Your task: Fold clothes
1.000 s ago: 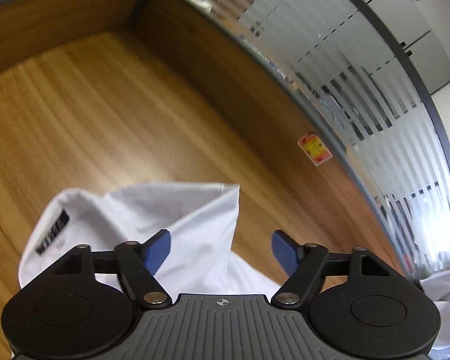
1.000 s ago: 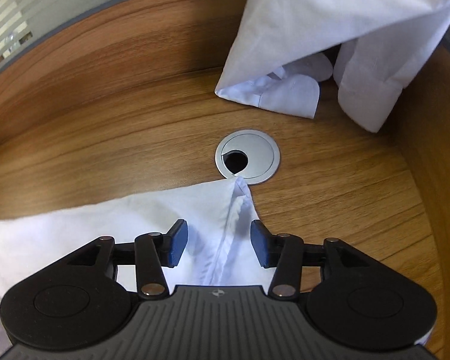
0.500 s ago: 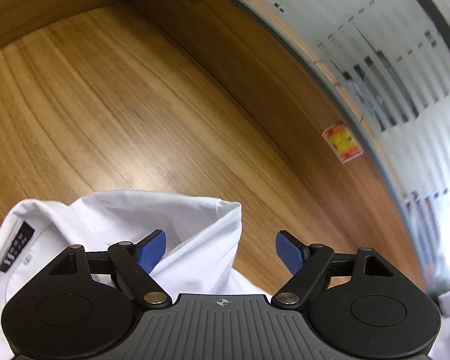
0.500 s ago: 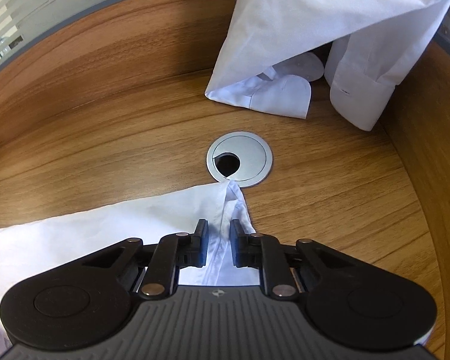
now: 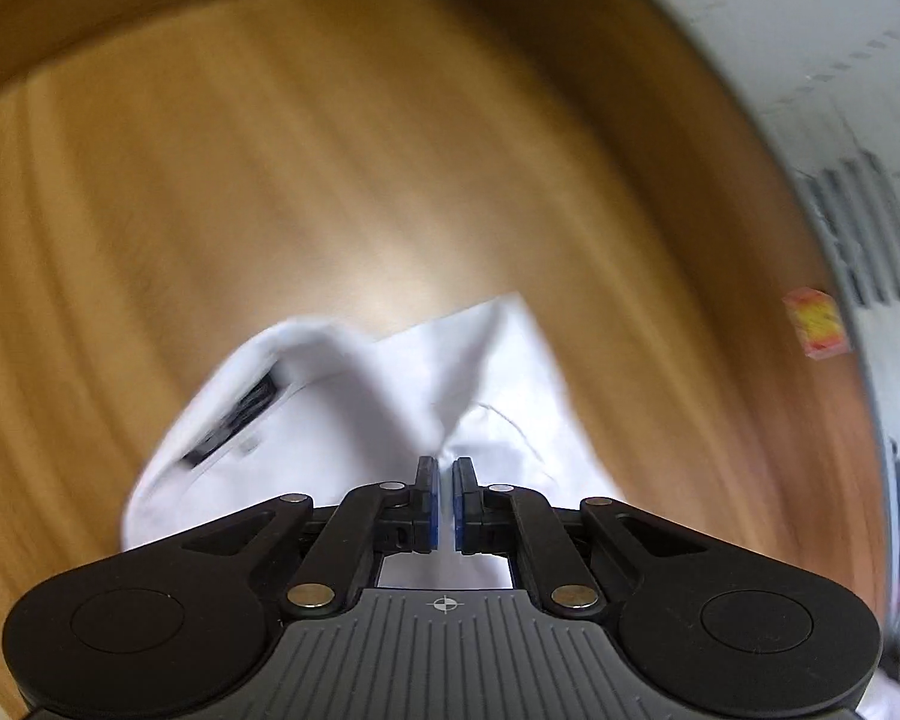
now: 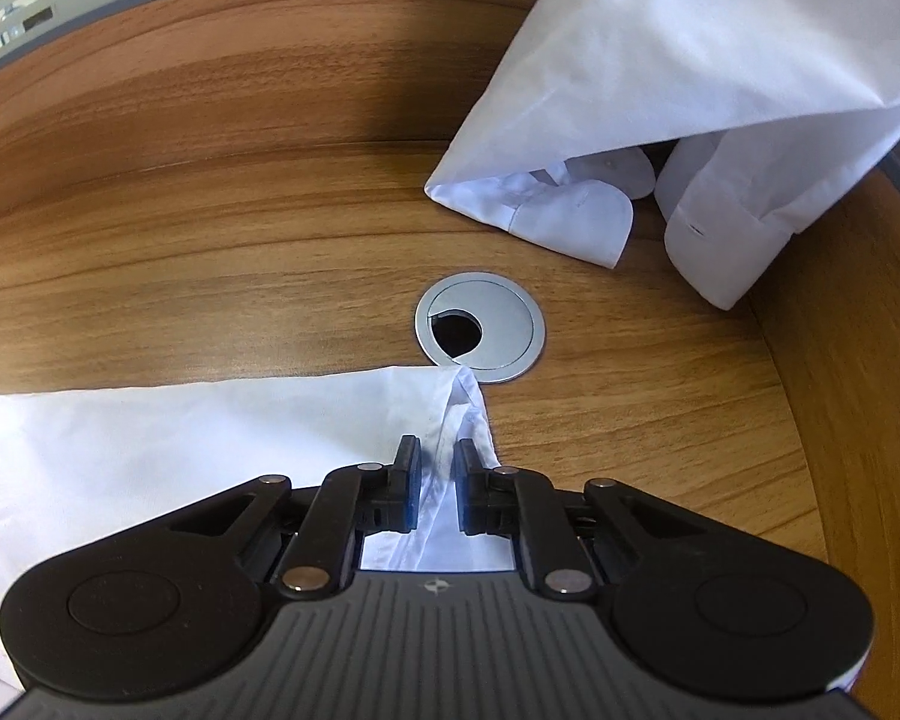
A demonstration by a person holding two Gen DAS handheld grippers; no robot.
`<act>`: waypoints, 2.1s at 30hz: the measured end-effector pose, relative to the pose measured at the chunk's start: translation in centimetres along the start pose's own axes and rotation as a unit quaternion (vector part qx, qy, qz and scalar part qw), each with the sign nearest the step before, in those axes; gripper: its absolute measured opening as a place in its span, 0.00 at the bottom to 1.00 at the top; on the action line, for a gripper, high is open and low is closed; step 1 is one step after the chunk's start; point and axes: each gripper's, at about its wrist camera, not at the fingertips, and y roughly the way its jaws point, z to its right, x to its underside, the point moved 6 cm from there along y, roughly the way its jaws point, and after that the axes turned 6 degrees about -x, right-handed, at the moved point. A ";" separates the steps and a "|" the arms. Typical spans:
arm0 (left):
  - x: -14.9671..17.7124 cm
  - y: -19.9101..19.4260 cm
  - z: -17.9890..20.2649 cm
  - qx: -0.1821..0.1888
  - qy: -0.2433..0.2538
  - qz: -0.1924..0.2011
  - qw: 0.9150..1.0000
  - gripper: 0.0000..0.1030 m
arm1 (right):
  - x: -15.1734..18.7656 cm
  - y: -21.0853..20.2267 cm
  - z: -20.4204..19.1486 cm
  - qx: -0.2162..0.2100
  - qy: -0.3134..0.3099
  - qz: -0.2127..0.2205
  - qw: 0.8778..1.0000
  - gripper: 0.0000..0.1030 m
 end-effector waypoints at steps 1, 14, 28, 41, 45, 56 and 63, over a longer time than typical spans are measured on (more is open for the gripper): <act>0.1 0.5 -0.9 0.007 -0.019 -0.010 1.000 0.11 | -0.1 0.0 -0.1 0.003 -0.006 -0.003 1.000 0.13; -3.3 0.5 3.4 0.062 0.034 0.015 0.997 0.63 | -0.7 -4.3 -9.0 -0.104 -0.086 0.007 0.991 0.28; -4.6 3.9 3.3 0.059 0.017 0.011 0.998 0.04 | 1.5 -0.6 -11.6 -0.082 -0.105 -0.063 0.989 0.28; -3.0 5.8 2.2 -0.006 0.051 0.022 0.998 0.06 | 2.0 -0.7 -10.9 -0.079 -0.095 -0.058 0.991 0.33; -3.1 3.9 3.1 0.002 0.081 0.055 0.995 0.09 | 1.8 -1.0 -11.4 -0.079 -0.093 -0.061 0.991 0.33; 3.6 1.1 8.9 0.049 0.273 0.022 0.961 0.21 | -0.1 -4.8 -21.0 -0.197 -0.161 -0.003 0.967 0.38; 7.0 4.2 7.6 0.009 0.302 -0.017 0.953 0.21 | 1.0 -5.0 -31.9 -0.298 -0.325 0.000 0.898 0.49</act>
